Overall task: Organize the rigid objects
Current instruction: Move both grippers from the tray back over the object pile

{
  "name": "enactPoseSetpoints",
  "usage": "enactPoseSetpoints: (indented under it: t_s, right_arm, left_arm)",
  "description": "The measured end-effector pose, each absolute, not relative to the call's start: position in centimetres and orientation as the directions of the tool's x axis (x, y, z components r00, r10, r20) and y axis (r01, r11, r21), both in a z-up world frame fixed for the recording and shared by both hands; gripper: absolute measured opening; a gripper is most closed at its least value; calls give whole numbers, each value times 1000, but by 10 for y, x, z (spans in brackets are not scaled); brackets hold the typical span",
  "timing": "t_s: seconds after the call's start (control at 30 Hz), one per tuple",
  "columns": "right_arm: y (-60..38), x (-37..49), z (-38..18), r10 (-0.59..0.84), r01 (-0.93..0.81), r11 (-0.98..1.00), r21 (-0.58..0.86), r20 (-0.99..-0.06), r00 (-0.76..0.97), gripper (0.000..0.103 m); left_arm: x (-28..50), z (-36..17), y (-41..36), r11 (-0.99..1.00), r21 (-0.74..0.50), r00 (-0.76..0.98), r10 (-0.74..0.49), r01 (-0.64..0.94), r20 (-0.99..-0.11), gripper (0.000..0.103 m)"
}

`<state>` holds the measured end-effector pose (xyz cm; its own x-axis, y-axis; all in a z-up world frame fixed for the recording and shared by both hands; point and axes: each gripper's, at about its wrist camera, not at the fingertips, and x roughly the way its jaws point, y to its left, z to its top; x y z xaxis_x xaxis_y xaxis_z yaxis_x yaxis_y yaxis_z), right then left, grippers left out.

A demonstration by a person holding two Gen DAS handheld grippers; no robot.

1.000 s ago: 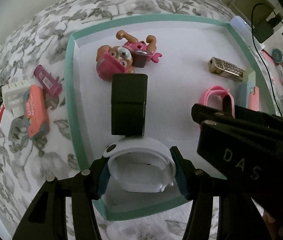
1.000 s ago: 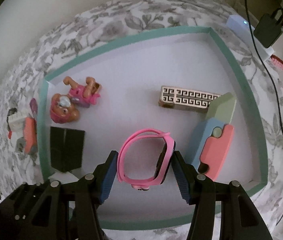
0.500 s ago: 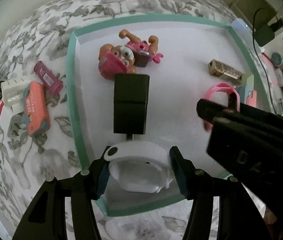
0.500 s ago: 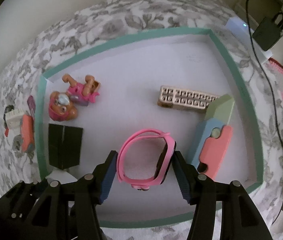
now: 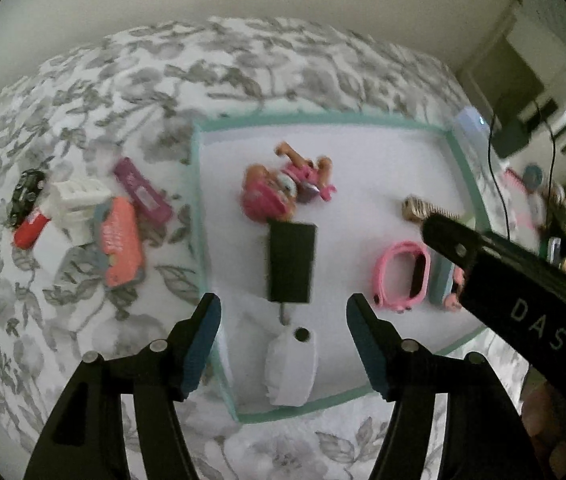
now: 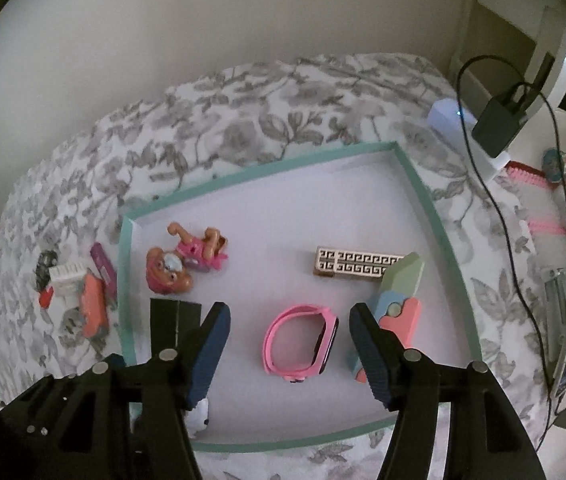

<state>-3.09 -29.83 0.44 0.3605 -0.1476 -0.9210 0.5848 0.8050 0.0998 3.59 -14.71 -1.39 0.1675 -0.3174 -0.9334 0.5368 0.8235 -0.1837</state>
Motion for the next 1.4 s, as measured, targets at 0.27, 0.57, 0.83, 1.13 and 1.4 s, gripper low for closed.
enactPoseSetpoints:
  t_s: [0.27,0.57,0.83,1.13,1.4]
  right_arm:
    - [-298,-30,-2,-149,592,801,93,-926,347,68]
    - [-266,-10,-14,-113,514,852,96,-926,360,87]
    - [-232,9,-11,-68,434,891,136,-904,422,100]
    - [-180,47,-3,-23,307,942,137,-884,467,100]
    - [-140,80,-16,12,226,966,127,-893,449,98]
  left_arm:
    - [70,-11,-102,905,-181,245,-289,385,-925,70]
    - [104,1,-43,955,-179,349,-256,236,-901,93]
    - [141,16,28,977,-199,465,-209,71,-860,101]
    - [165,11,75,976,-215,496,-176,-23,-850,101]
    - [188,-18,78,976,-216,401,-187,-27,-897,101]
